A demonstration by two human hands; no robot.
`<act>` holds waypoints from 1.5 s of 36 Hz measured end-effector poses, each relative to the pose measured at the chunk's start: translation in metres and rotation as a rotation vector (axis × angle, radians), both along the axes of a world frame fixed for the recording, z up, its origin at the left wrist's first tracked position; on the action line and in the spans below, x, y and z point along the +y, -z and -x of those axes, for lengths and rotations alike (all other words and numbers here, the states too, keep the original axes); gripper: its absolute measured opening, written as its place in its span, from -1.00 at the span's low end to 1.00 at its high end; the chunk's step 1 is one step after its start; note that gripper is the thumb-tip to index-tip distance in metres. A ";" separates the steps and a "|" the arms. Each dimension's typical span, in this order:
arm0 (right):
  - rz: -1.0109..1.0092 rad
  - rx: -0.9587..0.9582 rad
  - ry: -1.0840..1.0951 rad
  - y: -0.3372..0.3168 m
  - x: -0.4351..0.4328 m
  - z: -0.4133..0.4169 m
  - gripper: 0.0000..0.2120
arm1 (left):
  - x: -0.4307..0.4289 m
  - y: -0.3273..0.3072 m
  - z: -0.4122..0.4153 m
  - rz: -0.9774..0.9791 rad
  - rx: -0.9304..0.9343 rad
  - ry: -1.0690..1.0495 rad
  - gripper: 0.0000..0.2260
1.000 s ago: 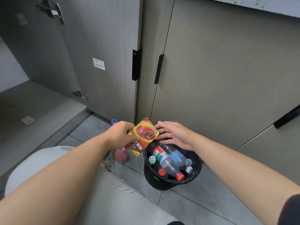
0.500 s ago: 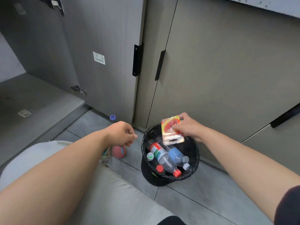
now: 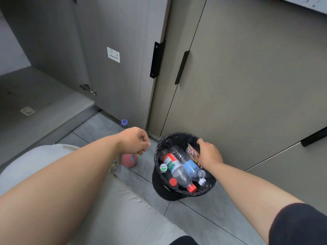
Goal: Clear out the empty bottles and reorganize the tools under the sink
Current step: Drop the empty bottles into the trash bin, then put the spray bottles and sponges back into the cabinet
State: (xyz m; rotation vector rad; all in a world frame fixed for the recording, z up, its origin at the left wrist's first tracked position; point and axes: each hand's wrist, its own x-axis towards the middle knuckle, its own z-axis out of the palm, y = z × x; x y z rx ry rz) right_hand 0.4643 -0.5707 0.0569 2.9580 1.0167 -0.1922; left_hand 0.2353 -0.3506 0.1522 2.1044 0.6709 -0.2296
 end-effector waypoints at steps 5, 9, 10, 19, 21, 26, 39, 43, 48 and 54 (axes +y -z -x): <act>-0.126 0.009 0.040 -0.007 0.014 0.001 -0.65 | 0.005 0.001 -0.001 -0.020 0.012 -0.017 -0.86; -0.313 0.056 -0.064 -0.018 0.039 0.012 -0.73 | 0.011 -0.004 -0.001 -0.110 0.014 -0.085 -0.87; -0.358 0.082 -0.110 -0.020 0.048 0.016 -0.75 | 0.014 -0.007 -0.001 -0.149 0.002 -0.107 -0.86; -0.484 0.360 -0.427 -0.028 0.131 0.061 -0.71 | 0.090 -0.047 0.030 0.162 -0.281 -0.551 -0.90; -0.435 0.409 -0.463 -0.024 0.151 0.068 -0.73 | 0.112 -0.049 0.050 0.145 -0.313 -0.596 -0.90; -0.286 0.491 -0.489 -0.002 0.196 0.080 -0.78 | 0.154 -0.030 0.105 -0.018 -0.289 -0.716 -0.73; -0.002 0.347 -0.419 0.061 0.321 0.066 -0.49 | 0.182 0.088 0.148 0.128 -0.201 -0.815 -0.49; 0.010 0.337 -0.437 0.091 0.347 0.058 -0.66 | 0.187 0.127 0.149 0.236 -0.163 -0.835 -0.48; -0.085 0.278 -0.467 0.103 0.366 0.064 -0.87 | 0.194 0.168 0.150 0.223 -0.134 -0.817 -0.73; -0.299 0.363 -0.570 0.078 0.393 0.088 -0.84 | 0.205 0.191 0.135 0.220 -0.090 -0.751 -0.77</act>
